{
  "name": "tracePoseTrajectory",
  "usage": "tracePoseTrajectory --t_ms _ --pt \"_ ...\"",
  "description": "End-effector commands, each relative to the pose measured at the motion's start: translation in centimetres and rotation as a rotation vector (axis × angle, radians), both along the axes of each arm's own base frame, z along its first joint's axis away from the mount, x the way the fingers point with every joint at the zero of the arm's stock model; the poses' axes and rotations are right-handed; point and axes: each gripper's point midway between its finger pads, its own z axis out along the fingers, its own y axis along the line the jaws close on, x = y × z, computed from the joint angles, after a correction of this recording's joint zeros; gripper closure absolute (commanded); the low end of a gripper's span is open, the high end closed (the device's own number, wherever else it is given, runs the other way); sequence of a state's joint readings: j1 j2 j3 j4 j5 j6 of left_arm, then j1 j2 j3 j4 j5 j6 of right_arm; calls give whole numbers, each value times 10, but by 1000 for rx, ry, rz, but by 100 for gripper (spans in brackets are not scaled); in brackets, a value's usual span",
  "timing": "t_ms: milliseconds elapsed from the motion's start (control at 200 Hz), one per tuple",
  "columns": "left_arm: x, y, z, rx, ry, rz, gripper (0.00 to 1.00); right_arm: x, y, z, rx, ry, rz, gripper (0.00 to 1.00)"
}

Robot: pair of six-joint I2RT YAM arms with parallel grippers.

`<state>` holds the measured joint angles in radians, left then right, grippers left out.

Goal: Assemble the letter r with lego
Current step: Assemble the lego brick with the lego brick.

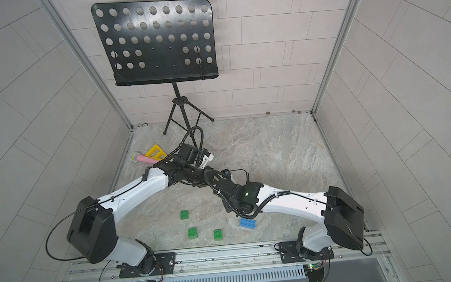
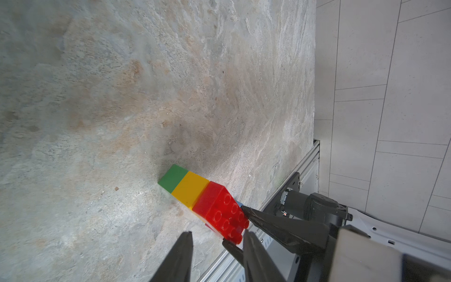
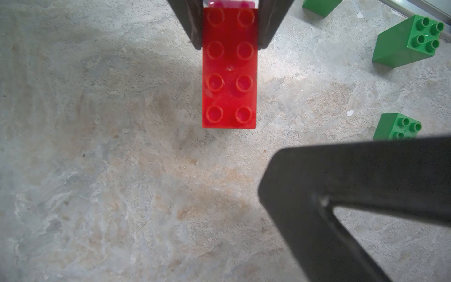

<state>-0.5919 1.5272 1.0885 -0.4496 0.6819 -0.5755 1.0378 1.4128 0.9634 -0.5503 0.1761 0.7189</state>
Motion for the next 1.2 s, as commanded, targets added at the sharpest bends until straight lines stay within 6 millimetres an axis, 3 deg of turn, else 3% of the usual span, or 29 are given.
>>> tracePoseTrajectory --t_ms 0,350,645,1196 --pt "2 -13 11 -62 0 -26 66 -1 -2 -1 -23 15 -7 100" --pt "-2 -29 14 -154 69 -51 79 -2 -3 -3 -32 23 -10 100" --pt "-7 -32 2 -141 103 -62 100 -1 -4 -2 -32 24 -26 100" --pt "-23 -24 -24 -27 152 -99 100 0 -6 -1 -44 21 -34 100"
